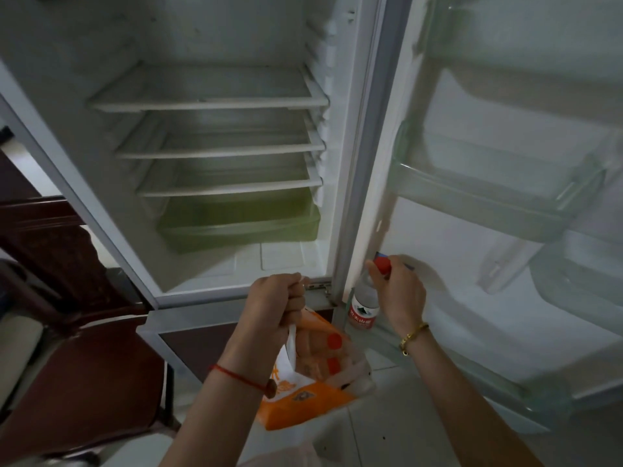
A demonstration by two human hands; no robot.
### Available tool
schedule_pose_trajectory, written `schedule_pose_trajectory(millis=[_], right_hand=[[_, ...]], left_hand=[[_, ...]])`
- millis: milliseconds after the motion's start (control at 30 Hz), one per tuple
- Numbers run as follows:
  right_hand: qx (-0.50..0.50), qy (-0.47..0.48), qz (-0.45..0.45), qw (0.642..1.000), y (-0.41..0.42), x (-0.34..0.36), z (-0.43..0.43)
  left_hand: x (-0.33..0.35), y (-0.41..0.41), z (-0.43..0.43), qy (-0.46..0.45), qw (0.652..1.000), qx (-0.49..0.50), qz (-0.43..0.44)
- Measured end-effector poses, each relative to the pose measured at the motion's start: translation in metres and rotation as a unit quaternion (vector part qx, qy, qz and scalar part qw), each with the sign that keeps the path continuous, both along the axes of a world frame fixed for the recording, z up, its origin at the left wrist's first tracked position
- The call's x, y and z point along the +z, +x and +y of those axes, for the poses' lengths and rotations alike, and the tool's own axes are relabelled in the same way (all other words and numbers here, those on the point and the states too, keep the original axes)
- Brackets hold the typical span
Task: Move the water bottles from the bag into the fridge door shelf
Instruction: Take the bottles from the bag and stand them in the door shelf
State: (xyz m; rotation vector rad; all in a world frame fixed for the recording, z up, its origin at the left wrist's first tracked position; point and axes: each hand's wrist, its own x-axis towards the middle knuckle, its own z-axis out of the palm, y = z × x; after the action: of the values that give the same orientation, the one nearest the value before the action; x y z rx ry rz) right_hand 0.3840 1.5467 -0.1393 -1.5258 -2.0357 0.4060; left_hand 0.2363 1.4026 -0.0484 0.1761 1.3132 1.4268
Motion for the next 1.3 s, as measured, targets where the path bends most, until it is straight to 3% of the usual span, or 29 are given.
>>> schedule_pose_trajectory(millis=[233,367,567,667,933,1133,1300], right_hand=[[-0.009,-0.027,0.077,0.997,0.004,0.015,-0.006],[-0.022,0.007,0.013,1.000,0.016,0.000,-0.037],[0.102,-0.228,-0.102,0.963,0.020,-0.075,-0.067],[0.110,-0.292,-0.125,0.942,0.017,-0.091,-0.071],[-0.007,-0.361,0.090,0.928,0.018,-0.121,-0.075],[-0.034,-0.385,0.149,0.910,0.023,-0.126,-0.085],[0.000,-0.314,0.177,0.933,0.029,-0.113,-0.101]], left_hand=[[0.004,0.002,0.003,-0.014,1.000,0.005,-0.003],[0.004,0.004,0.002,-0.012,1.000,0.007,-0.012],[0.007,0.014,-0.006,-0.003,1.000,0.009,-0.004],[0.010,0.019,-0.010,0.004,1.000,0.005,0.006],[0.011,0.038,-0.022,0.020,0.999,0.003,0.027],[0.009,0.047,-0.032,0.029,0.999,0.005,0.026],[0.009,0.046,-0.040,0.035,0.999,0.036,0.012]])
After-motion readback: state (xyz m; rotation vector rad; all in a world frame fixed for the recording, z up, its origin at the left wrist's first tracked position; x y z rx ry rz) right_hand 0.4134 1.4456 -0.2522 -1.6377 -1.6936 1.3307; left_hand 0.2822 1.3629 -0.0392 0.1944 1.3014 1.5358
